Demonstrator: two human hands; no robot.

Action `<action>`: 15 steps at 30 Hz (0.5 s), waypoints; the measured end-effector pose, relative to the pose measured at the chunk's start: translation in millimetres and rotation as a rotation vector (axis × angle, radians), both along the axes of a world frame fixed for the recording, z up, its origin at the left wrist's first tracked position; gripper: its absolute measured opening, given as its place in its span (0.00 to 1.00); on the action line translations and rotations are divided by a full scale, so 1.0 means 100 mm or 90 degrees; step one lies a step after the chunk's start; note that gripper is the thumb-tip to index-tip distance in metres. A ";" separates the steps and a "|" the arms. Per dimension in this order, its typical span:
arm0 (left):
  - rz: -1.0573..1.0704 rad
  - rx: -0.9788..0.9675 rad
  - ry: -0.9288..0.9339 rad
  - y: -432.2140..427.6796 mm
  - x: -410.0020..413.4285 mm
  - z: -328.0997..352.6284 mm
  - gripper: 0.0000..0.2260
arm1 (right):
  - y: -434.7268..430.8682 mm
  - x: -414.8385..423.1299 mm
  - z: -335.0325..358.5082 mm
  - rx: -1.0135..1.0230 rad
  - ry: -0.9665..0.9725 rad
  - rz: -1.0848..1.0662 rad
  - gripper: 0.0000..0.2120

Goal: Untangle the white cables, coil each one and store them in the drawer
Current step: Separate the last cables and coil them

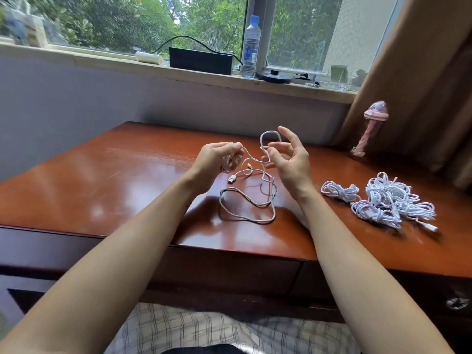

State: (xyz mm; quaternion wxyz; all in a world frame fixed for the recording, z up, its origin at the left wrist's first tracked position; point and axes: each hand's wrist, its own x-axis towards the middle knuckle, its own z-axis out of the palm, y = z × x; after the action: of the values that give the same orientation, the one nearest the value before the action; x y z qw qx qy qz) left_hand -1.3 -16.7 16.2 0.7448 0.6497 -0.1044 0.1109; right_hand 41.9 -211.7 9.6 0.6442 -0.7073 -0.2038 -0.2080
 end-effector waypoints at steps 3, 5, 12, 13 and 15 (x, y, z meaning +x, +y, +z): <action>-0.045 -0.035 0.007 -0.02 -0.02 0.01 0.08 | -0.01 0.00 0.00 -0.051 -0.056 -0.090 0.13; -0.061 -0.049 0.017 -0.03 -0.01 0.01 0.09 | 0.00 -0.03 0.02 -0.037 -0.060 -0.068 0.11; -0.083 -0.123 0.064 0.02 0.02 0.01 0.10 | 0.06 -0.18 0.05 -0.115 -0.038 0.051 0.11; -0.096 -0.141 0.070 0.01 0.01 0.03 0.10 | 0.06 -0.17 0.05 -0.127 -0.048 0.045 0.07; -0.139 -0.191 0.091 -0.01 -0.02 0.06 0.10 | 0.07 -0.15 0.04 -0.138 -0.032 0.049 0.04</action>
State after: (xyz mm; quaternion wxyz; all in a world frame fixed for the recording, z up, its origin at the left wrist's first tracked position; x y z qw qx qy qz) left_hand -3.5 -17.5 22.4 0.8463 0.5225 -0.1038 -0.0028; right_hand 26.8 -205.2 13.6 0.5661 -0.7588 -0.2686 -0.1776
